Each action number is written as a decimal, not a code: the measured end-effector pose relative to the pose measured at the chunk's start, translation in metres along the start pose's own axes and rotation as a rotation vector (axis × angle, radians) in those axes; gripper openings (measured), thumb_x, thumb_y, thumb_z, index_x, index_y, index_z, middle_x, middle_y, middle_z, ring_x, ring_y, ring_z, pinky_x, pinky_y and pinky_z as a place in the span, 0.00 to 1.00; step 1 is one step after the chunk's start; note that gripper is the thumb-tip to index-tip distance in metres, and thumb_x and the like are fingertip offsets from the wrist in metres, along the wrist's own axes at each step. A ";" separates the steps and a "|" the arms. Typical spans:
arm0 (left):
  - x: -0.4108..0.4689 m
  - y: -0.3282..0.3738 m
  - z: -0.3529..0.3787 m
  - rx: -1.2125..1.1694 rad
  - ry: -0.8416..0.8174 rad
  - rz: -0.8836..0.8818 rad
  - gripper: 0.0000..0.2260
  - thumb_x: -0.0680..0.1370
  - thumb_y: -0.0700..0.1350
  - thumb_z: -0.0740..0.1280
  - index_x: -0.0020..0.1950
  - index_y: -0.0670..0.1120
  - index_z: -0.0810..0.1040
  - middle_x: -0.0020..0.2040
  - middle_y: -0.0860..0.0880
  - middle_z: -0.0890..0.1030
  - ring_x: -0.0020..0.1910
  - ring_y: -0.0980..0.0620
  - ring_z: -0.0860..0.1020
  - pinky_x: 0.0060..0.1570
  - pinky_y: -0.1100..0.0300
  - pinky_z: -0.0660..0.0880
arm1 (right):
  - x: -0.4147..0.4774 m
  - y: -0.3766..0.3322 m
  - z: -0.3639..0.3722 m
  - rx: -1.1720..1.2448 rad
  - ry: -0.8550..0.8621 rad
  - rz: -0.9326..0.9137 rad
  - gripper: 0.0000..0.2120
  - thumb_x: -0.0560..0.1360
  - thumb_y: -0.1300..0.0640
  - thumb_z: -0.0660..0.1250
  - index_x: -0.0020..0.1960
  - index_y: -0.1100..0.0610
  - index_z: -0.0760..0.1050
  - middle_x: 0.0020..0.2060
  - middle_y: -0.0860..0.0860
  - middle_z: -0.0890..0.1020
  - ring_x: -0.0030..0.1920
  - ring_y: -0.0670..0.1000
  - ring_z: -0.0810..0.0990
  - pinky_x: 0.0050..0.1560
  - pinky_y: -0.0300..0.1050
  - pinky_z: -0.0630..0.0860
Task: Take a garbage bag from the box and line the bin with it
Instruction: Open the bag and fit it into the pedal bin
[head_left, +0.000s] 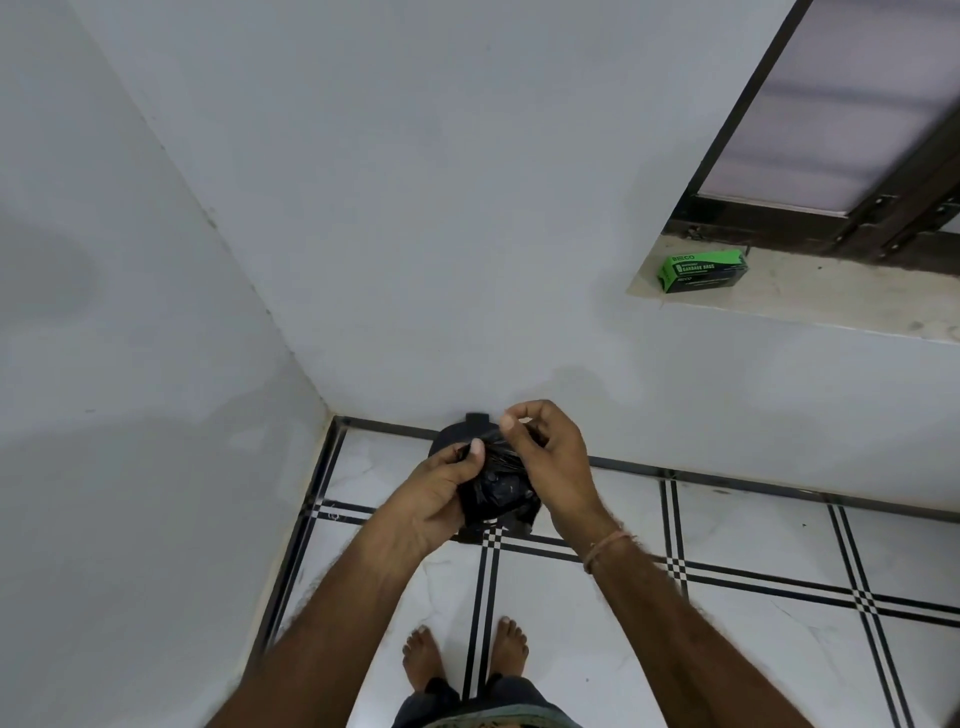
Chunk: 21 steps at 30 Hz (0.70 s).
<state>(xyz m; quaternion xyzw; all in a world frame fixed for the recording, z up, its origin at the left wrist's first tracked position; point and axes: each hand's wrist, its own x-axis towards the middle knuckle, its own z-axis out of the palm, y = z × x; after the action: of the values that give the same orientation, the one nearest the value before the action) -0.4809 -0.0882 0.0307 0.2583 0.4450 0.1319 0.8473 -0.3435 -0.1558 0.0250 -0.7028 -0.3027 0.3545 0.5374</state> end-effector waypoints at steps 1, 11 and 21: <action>0.002 0.000 -0.001 -0.031 0.003 0.014 0.27 0.75 0.50 0.72 0.70 0.36 0.76 0.65 0.35 0.82 0.64 0.36 0.82 0.55 0.44 0.84 | 0.001 0.004 -0.001 -0.033 -0.041 0.014 0.08 0.79 0.50 0.72 0.48 0.55 0.81 0.41 0.49 0.85 0.43 0.46 0.84 0.46 0.44 0.82; 0.010 -0.017 -0.033 0.380 -0.059 0.218 0.10 0.85 0.38 0.62 0.62 0.43 0.81 0.56 0.44 0.86 0.56 0.45 0.83 0.52 0.54 0.81 | 0.011 -0.011 -0.009 0.591 0.006 0.665 0.24 0.82 0.45 0.64 0.51 0.67 0.80 0.46 0.64 0.86 0.50 0.62 0.84 0.58 0.57 0.79; 0.015 0.001 -0.056 0.125 -0.023 0.098 0.13 0.83 0.28 0.60 0.48 0.44 0.77 0.47 0.43 0.83 0.42 0.48 0.81 0.38 0.58 0.81 | 0.007 0.005 -0.016 0.858 -0.097 0.447 0.10 0.84 0.52 0.61 0.57 0.56 0.78 0.46 0.57 0.85 0.48 0.57 0.85 0.50 0.56 0.85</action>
<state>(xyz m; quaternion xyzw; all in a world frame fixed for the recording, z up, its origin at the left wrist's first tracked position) -0.5183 -0.0623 -0.0059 0.3338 0.4292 0.1421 0.8272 -0.3260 -0.1596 0.0217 -0.4481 0.0045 0.5865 0.6747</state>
